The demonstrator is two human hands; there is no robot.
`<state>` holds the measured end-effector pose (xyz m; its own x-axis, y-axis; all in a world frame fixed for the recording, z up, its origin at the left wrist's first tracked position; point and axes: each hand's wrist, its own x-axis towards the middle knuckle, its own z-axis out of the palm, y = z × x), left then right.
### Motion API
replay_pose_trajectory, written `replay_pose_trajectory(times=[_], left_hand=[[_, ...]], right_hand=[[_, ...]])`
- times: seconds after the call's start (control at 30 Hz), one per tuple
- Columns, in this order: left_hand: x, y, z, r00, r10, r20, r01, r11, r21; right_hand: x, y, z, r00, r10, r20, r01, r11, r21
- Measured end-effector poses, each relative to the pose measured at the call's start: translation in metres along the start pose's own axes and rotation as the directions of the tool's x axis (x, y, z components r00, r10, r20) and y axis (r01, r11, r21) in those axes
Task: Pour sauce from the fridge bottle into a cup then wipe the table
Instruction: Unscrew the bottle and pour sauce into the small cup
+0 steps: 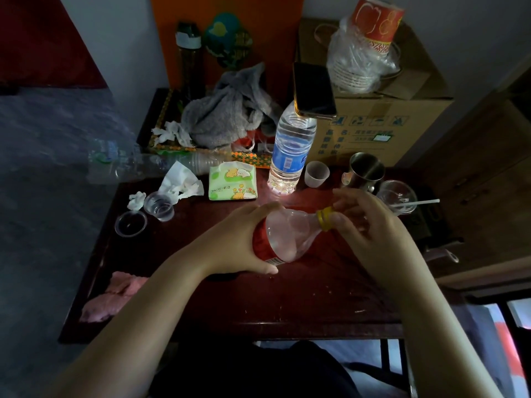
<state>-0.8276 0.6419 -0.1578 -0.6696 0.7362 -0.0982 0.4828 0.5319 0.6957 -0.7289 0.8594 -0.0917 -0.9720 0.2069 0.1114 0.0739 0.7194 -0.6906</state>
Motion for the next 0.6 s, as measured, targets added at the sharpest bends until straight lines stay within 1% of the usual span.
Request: replay_pose_trajectory(times=[0.07, 0.13, 0.3, 0.43, 0.5, 0.6], left_hand=[[0.001, 0.0, 0.0, 1.0, 0.01, -0.001, -0.01, 1.0, -0.004], [0.002, 0.001, 0.0, 1.0, 0.011, 0.002, -0.011, 1.0, -0.008], [0.004, -0.003, 0.003, 1.0, 0.002, 0.011, -0.002, 1.0, -0.01], [0.009, -0.002, 0.006, 1.0, 0.008, 0.006, -0.008, 1.0, -0.009], [0.011, 0.001, 0.008, 1.0, -0.001, 0.001, 0.001, 1.0, -0.004], [0.013, 0.002, 0.009, 0.999, -0.048, -0.013, 0.048, 0.999, -0.003]], right_hand=[[0.001, -0.002, 0.002, 0.999, 0.028, -0.032, -0.03, 0.999, -0.037], [0.002, -0.002, 0.004, 0.999, 0.033, -0.04, -0.034, 0.999, -0.034], [0.003, 0.004, -0.002, 1.0, -0.013, 0.016, 0.013, 0.999, 0.034], [0.0, 0.01, -0.005, 0.999, -0.038, 0.027, 0.035, 0.996, 0.082], [-0.002, 0.014, -0.008, 0.999, -0.047, 0.007, 0.046, 0.995, 0.087], [-0.004, 0.023, -0.014, 0.998, -0.033, -0.062, 0.039, 0.995, 0.097]])
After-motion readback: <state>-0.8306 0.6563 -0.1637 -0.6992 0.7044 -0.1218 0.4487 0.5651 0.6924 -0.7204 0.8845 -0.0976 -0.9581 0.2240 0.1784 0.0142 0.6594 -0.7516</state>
